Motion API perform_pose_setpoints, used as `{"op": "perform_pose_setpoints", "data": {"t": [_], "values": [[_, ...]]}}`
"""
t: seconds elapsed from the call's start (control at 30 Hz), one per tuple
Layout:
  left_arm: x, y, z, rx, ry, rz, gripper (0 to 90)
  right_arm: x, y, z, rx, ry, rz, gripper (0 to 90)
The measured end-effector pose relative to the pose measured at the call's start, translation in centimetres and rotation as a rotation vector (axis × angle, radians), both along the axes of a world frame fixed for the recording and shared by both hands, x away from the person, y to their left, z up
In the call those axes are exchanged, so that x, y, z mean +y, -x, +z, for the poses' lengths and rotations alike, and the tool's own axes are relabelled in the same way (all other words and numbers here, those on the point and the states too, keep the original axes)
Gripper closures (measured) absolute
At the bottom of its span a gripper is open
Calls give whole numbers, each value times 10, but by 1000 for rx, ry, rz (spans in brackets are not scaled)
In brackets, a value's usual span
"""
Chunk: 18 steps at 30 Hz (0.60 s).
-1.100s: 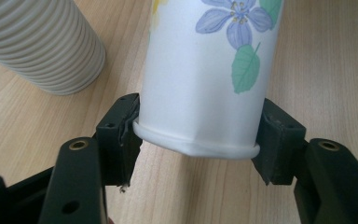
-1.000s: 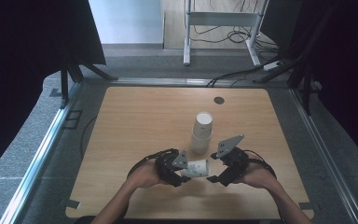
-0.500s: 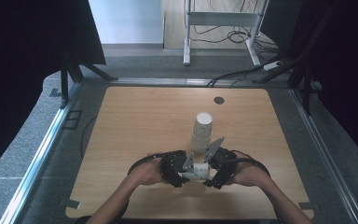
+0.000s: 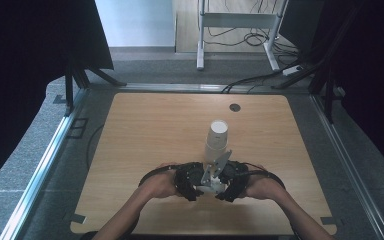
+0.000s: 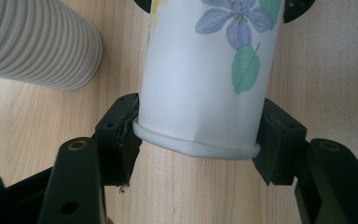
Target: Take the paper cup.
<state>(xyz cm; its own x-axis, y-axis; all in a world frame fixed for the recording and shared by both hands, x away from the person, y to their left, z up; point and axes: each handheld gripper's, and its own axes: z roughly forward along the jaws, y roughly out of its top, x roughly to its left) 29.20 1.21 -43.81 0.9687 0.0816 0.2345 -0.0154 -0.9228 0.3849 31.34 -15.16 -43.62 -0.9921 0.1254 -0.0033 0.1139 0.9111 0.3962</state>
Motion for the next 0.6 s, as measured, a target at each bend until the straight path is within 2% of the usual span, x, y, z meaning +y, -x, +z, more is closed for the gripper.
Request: {"op": "perform_pose_setpoints", "data": {"t": [0.03,0.07,0.23,0.6], "values": [[0,1,-1,4,8,6,387,0,0,0,0,3,1,281],[-1,0,0,-3,-8,-3,387,0,-1,0,-2,7,12,289],[-2,0,-1,-7,-22,-14,387,1,-1,-1,12,10,29,354],[0,0,-2,5,13,-22,355,-2,2,-1,13,6,3,369]]}}
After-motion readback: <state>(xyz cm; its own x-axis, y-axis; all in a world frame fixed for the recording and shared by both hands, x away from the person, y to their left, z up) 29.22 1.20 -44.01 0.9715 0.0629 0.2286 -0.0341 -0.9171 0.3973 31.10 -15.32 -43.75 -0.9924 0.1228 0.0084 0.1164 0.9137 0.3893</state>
